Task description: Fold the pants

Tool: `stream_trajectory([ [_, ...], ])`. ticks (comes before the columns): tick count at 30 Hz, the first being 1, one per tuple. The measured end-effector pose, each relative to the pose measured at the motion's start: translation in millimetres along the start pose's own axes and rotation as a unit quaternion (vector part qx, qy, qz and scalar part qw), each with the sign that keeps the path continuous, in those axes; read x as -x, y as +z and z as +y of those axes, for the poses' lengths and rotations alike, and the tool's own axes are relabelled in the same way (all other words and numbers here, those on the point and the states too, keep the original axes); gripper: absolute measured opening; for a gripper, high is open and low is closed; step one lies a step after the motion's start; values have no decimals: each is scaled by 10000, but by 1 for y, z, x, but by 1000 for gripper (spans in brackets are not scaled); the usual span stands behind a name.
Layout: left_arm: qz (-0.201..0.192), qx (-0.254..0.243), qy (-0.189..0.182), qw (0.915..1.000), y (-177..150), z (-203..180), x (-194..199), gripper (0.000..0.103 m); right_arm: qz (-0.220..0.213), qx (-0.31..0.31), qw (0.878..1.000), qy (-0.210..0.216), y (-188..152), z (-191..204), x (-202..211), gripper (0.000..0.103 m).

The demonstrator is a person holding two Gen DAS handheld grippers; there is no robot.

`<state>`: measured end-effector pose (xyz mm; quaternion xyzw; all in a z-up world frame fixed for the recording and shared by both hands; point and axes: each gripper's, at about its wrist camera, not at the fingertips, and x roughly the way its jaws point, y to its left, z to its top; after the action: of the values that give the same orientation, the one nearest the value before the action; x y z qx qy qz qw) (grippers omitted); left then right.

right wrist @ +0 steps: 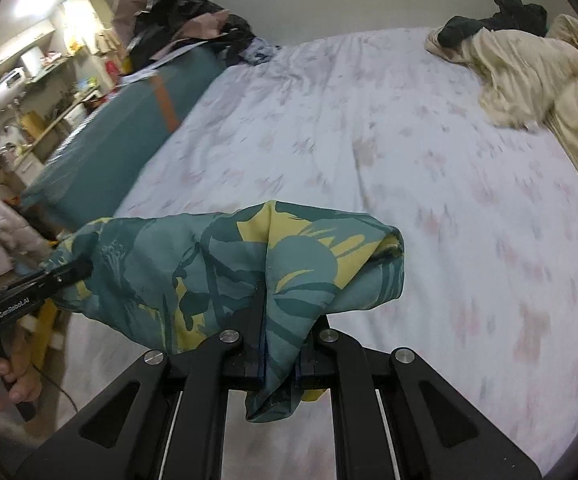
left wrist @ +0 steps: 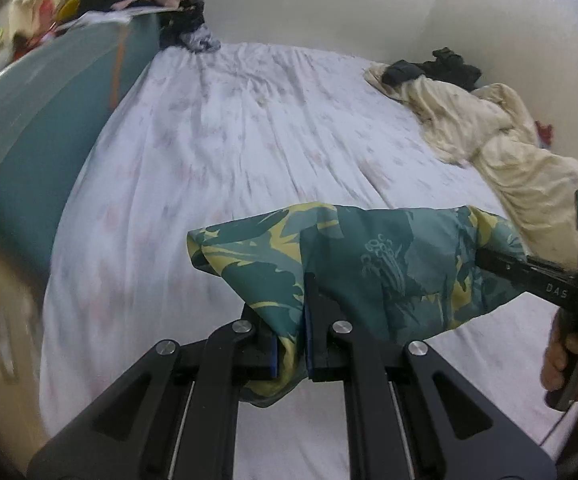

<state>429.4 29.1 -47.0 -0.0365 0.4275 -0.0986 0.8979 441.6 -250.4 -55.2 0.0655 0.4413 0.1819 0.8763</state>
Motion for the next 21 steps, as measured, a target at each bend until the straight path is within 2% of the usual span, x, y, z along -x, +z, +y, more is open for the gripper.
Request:
stream_trajectory([
  [3,19,-431,293,9986,25,-3,-48,7,-3,391,9981,-473,26,-1,-48,9],
  [7,-45,-365,507,9980,40,3,-97,8,4,304,9969,-725,47,-14,-101,9],
  [9,111,-489,754,9959,36,3,-120,11,87,365,9951,-919,48,-20,-123,9],
  [11,367,-557,968,9931,29,6,-140,19,278,446,9912,-1211,47,-27,-141,16],
  [12,392,-599,1165,9906,26,8,-144,31,257,525,9883,-1408,46,-29,-143,21],
  [13,347,-571,1415,9877,24,12,-143,54,197,617,9849,-1606,46,-30,-142,39],
  [14,295,-475,1578,9859,22,16,-139,67,156,722,9795,-1876,46,-33,-138,46],
  [15,344,-293,1752,9835,21,27,-135,85,137,767,9752,-2073,46,-38,-131,45],
  [17,511,-16,1693,9842,17,44,-125,86,27,630,9708,-2313,44,-49,-109,44],
  [18,528,135,1635,9850,13,52,-113,86,-116,484,9757,-2132,41,-53,-90,44],
  [21,233,485,1398,9887,-6,62,-65,86,-171,415,9855,-1636,25,-50,-45,44],
])
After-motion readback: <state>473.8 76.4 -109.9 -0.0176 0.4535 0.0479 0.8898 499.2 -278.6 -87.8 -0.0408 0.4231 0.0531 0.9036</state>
